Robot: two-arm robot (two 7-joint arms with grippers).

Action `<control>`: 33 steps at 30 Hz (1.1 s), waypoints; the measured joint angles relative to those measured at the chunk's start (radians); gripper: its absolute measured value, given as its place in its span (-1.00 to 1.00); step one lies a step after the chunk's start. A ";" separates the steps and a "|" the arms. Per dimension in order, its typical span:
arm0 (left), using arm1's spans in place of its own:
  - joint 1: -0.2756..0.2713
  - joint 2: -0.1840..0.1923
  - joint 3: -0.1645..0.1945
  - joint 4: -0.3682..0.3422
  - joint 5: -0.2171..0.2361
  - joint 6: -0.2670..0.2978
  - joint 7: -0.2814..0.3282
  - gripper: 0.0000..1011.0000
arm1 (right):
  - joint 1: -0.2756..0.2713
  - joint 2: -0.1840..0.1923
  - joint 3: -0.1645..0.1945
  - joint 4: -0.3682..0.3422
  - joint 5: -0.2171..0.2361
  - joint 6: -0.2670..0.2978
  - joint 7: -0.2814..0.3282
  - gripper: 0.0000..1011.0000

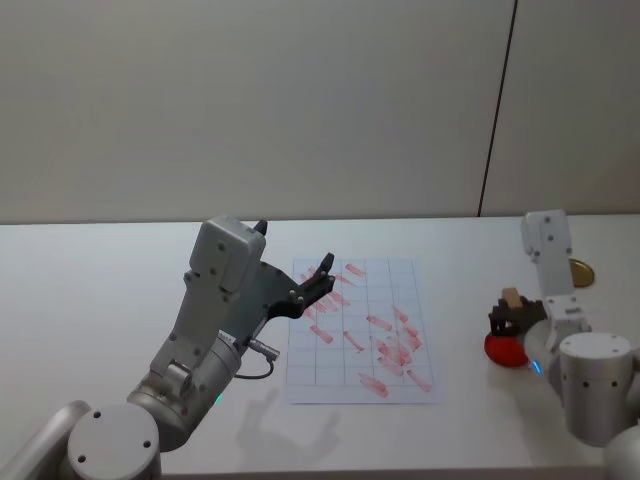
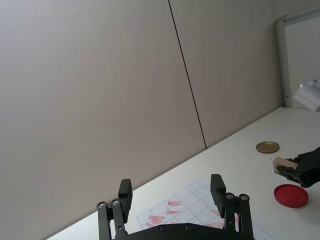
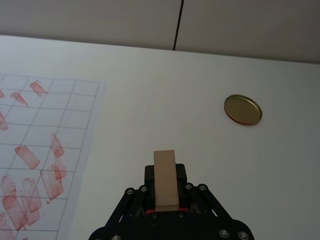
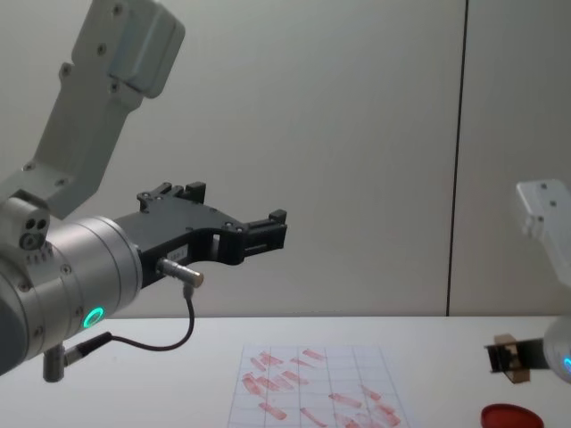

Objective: Use the one hand to pick up the stamp and affix it onto the A4 paper.

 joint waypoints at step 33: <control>0.000 0.000 0.000 0.000 0.000 0.000 0.000 0.96 | 0.064 -0.005 0.028 0.156 0.028 0.016 0.054 -0.40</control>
